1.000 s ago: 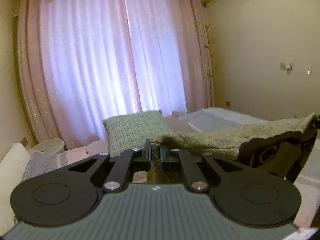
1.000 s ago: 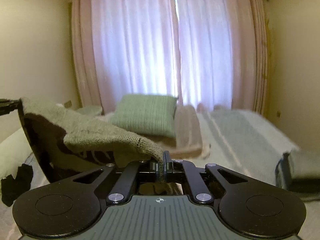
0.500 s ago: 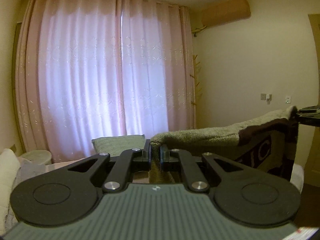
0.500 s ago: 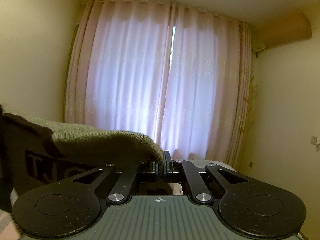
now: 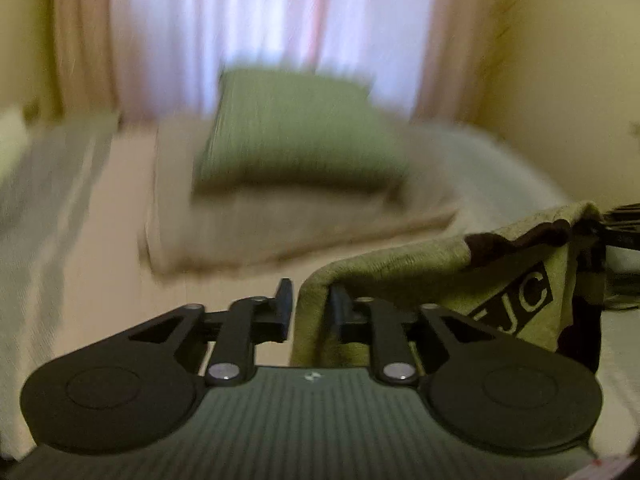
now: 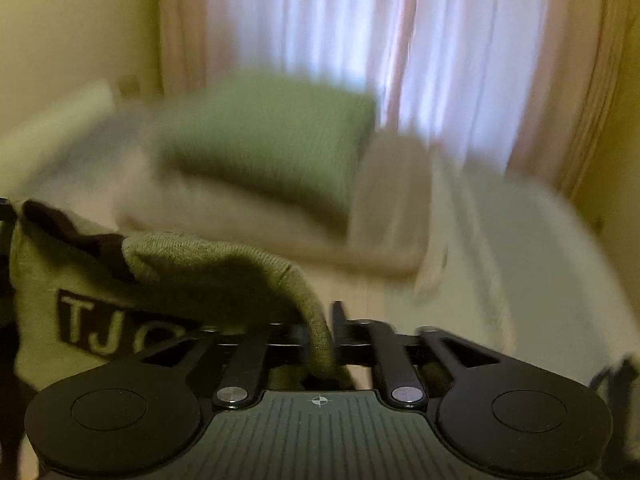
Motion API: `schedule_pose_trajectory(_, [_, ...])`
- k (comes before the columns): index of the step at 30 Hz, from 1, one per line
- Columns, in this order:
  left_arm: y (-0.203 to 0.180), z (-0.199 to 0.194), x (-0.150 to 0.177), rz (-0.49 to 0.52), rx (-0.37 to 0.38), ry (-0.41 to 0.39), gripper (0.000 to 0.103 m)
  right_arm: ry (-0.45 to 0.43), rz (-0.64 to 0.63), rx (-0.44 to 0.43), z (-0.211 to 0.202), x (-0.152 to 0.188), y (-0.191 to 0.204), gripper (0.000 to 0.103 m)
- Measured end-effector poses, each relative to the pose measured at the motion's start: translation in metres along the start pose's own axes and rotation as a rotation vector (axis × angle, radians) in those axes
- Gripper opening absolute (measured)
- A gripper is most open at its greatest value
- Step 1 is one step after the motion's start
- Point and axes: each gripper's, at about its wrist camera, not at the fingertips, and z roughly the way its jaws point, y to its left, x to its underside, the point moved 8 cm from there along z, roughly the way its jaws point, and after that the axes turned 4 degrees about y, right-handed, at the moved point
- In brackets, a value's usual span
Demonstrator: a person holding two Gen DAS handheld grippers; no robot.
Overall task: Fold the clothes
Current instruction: 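Lay the sweater flat on the bed and open both grippers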
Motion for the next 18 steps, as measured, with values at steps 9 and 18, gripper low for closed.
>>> schedule_pose_trajectory(9, [0.042,0.067,0.106,-0.127,-0.122,0.209,0.018,0.193,0.078,-0.073,0.112,0.090,-0.020,0.033])
schedule_pose_trajectory(18, [0.073,0.024,0.192,-0.229,-0.145,0.326,0.027,0.289,0.156,-0.099,0.072,0.157,0.003,0.038])
